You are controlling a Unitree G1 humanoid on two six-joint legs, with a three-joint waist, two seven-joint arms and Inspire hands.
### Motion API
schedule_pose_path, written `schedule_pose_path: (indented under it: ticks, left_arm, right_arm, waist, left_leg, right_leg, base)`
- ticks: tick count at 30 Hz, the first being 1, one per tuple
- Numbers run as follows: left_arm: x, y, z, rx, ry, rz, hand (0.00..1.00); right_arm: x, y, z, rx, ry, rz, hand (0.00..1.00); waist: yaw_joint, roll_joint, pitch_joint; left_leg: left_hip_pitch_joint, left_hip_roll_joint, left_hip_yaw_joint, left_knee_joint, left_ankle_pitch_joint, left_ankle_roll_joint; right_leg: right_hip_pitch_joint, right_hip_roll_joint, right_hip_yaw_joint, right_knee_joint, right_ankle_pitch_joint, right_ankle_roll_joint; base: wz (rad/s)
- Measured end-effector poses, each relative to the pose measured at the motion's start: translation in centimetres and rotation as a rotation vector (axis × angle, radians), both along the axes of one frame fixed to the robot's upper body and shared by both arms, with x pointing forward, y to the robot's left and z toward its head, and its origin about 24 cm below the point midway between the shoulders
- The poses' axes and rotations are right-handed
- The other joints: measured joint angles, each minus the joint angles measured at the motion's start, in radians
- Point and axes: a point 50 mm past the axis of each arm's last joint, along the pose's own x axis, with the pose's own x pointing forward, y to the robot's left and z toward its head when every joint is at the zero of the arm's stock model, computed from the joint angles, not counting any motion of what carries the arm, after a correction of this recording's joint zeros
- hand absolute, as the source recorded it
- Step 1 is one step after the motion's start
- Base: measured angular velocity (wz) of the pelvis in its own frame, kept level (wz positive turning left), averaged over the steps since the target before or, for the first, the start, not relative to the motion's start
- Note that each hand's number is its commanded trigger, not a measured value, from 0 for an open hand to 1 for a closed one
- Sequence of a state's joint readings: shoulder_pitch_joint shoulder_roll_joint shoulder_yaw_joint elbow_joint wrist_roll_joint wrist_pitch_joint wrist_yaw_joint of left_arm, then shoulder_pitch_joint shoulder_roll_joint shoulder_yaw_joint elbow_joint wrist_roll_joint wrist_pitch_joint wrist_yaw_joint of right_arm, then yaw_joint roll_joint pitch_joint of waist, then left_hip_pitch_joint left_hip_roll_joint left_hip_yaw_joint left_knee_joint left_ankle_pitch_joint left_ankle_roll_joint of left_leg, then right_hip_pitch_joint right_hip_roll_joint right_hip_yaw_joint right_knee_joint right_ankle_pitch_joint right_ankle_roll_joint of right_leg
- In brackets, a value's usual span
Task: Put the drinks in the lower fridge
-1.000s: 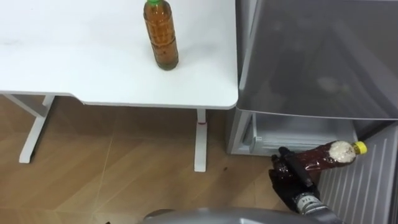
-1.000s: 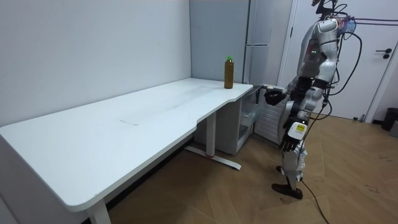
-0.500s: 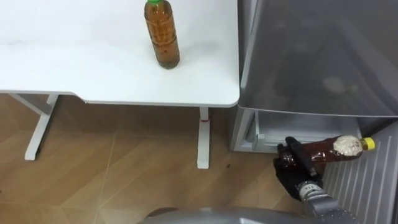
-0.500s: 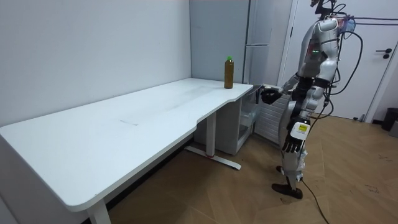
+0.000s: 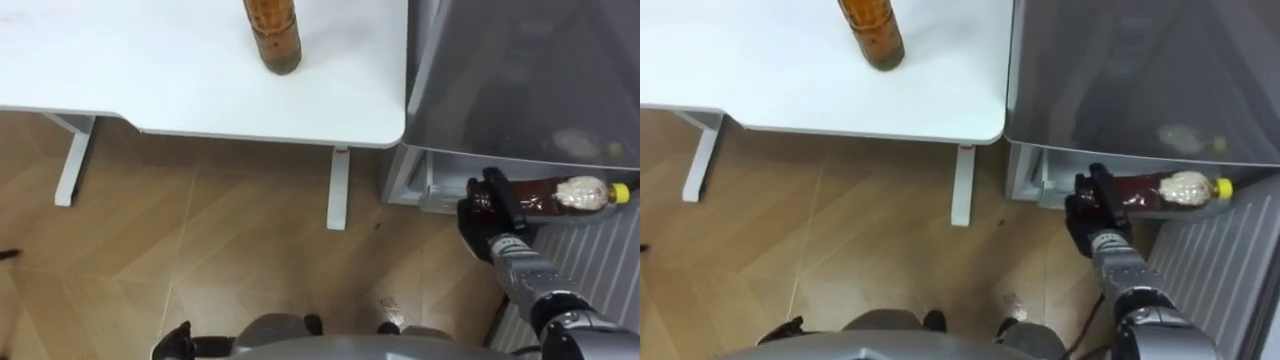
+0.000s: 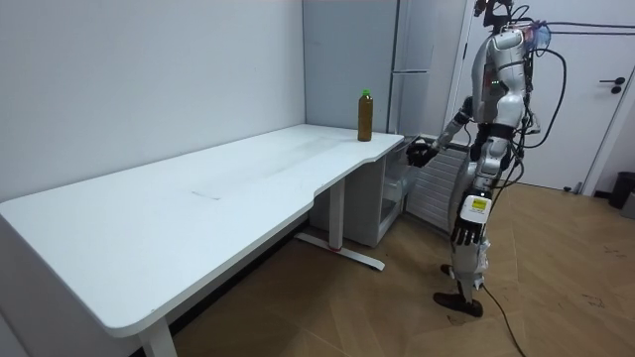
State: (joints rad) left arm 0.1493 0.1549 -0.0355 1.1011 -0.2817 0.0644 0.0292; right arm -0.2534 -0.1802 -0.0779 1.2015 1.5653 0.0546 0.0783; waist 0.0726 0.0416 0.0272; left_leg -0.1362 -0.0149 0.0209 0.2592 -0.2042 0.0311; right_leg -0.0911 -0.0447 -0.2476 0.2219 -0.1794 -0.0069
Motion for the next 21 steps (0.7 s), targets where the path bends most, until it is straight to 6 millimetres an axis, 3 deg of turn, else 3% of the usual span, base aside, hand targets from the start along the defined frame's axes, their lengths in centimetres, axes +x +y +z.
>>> schedule_pose_path:
  ticks: [4, 13, 21]
  left_arm:
    - [1.9, -0.3, 0.1, 0.002, -0.023, -0.061, 0.0]
    - [1.6, 0.2, 0.1, -0.012, -0.001, -0.096, 0.0]
    - [2.6, 0.7, 0.3, 0.015, -0.01, -0.141, 0.0]
  right_arm:
    - [1.9, -0.5, 1.1, 0.002, -0.043, -0.02, 1.0]
    - [4.8, -2.1, 3.4, -0.003, -0.096, -0.08, 1.0]
    - [6.3, -3.8, 5.3, -0.049, -0.137, -0.085, 1.0]
  waist:
    - [0.014, 0.013, 0.0028]
    - [0.02, 0.013, 0.0038]
    - [0.054, -0.01, 0.0188]
  left_leg:
    - [-0.055, -0.001, 0.001, 0.009, 0.011, 0.004]
    - [-0.15, -0.014, 0.007, -0.005, 0.046, 0.008]
    - [-0.206, -0.017, 0.058, -0.019, 0.072, 0.022]
  right_leg:
    - [-0.055, -0.006, -0.003, 0.012, 0.008, -0.001]
    - [-0.176, -0.024, -0.004, 0.054, 0.01, -0.002]
    - [-0.273, -0.051, 0.01, 0.116, 0.01, -0.002]
  base:
    - [0.02]
    - [0.02]
    - [-0.05]
